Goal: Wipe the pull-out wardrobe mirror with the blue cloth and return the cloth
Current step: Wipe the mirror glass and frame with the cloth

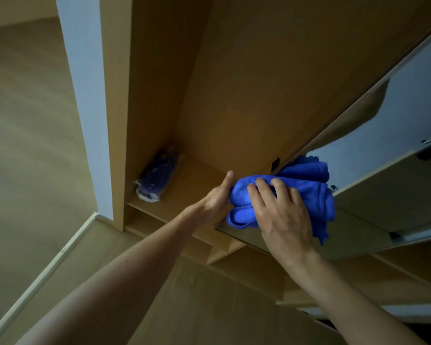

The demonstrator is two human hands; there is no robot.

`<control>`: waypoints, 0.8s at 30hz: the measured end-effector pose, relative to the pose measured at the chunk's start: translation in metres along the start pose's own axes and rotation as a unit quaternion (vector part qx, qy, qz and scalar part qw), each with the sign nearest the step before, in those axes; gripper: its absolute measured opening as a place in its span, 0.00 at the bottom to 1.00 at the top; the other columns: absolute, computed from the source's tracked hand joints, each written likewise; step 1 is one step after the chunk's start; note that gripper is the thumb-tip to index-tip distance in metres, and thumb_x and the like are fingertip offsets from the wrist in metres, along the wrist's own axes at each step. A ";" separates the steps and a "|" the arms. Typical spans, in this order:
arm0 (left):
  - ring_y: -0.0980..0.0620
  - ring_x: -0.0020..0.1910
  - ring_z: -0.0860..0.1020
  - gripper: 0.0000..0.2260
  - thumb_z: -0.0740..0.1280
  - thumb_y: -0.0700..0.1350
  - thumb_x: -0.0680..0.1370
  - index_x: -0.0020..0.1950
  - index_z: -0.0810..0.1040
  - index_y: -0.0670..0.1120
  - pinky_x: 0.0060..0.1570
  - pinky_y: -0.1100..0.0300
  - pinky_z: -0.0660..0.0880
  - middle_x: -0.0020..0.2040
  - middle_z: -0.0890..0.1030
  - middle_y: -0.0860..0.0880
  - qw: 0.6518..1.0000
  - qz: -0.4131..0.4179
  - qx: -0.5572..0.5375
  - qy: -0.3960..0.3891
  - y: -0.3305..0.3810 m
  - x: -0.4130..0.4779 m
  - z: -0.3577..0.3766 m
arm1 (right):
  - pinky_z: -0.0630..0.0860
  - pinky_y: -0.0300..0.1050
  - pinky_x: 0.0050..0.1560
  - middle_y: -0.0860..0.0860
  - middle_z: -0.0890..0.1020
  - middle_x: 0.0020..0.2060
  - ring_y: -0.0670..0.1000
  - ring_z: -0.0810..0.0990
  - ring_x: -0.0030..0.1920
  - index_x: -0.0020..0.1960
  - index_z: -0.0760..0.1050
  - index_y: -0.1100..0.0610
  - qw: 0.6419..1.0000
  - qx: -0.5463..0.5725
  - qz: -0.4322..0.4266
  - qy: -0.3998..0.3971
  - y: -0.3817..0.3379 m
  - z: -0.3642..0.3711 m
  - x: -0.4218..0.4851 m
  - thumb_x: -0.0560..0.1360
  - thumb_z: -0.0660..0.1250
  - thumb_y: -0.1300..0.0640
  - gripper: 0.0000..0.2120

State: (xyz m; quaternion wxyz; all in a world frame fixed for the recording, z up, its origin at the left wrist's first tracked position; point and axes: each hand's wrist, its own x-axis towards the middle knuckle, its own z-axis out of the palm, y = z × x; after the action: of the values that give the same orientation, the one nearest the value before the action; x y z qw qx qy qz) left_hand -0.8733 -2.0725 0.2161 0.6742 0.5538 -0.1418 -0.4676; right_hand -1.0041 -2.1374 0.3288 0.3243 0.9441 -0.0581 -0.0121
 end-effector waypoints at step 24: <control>0.55 0.55 0.83 0.32 0.49 0.69 0.82 0.47 0.88 0.53 0.61 0.56 0.75 0.54 0.86 0.52 0.997 0.024 0.066 0.032 -0.028 0.033 -0.017 | 0.70 0.52 0.59 0.53 0.77 0.64 0.58 0.73 0.64 0.68 0.72 0.57 0.999 0.027 0.011 -0.012 -0.030 0.036 0.006 0.76 0.57 0.59 0.21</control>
State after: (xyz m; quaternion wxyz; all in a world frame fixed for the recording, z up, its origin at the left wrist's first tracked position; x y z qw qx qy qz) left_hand -0.8579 -2.0865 0.1749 0.6512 0.6082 -0.1646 -0.4230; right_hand -0.9970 -2.1367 0.2826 0.2978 0.9517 -0.0726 -0.0182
